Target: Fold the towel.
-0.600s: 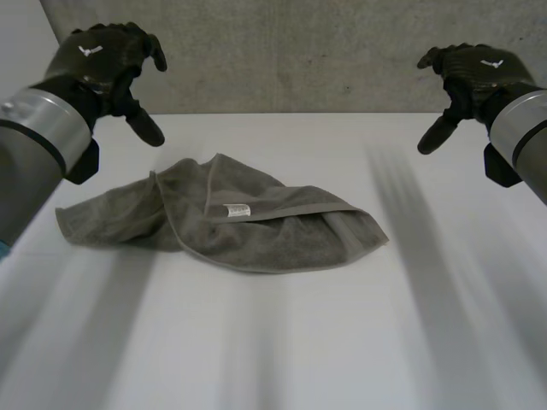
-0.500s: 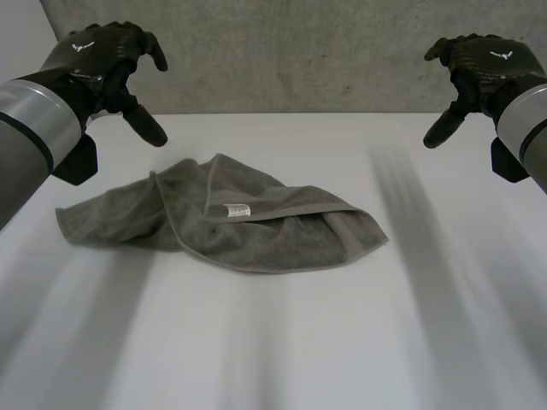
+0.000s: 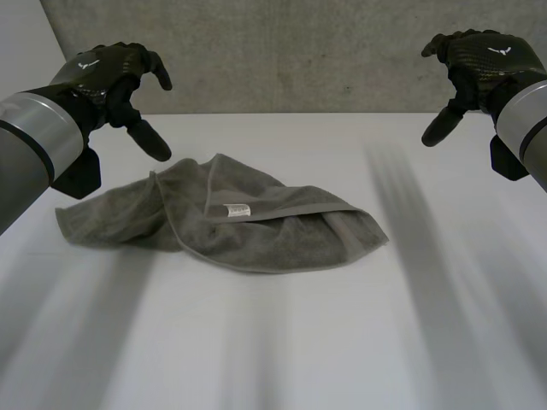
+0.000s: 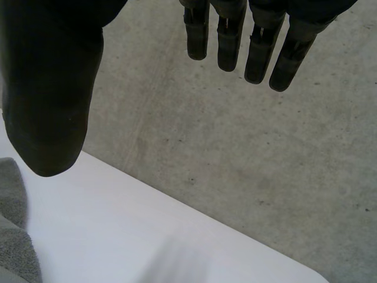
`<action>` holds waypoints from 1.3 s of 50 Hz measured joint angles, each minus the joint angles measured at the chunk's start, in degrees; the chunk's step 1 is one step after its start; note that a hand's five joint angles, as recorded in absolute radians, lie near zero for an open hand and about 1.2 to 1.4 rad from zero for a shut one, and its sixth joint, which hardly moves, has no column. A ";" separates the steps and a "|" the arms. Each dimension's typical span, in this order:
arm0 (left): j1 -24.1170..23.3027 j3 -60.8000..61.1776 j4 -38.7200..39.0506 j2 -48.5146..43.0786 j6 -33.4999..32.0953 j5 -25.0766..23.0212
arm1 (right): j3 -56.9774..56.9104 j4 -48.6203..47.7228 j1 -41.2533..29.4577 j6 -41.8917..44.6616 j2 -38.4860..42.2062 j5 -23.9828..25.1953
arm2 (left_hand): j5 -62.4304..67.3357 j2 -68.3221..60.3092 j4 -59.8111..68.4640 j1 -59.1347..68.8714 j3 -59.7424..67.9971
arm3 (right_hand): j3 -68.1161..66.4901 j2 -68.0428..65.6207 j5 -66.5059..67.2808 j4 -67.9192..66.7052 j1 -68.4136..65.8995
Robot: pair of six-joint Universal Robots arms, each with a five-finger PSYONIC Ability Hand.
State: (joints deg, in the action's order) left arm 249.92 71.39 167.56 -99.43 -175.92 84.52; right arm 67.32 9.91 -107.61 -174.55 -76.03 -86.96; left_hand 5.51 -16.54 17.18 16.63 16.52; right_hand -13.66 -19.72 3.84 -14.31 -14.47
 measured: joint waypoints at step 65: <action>5.05 4.17 19.50 -31.33 -46.31 -8.57 | 10.23 -12.91 -2.59 36.35 26.37 17.85 | 0.71 -0.01 0.00 0.04 0.00 | -23.61 -15.83 23.31 -22.80 -21.68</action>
State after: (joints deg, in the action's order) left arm 254.97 75.56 187.06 -130.76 -222.23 75.94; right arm 77.55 -3.00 -110.20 -138.20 -49.66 -69.12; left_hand 6.22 -16.55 17.18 16.67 16.52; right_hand -37.26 -35.55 27.15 -37.12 -36.16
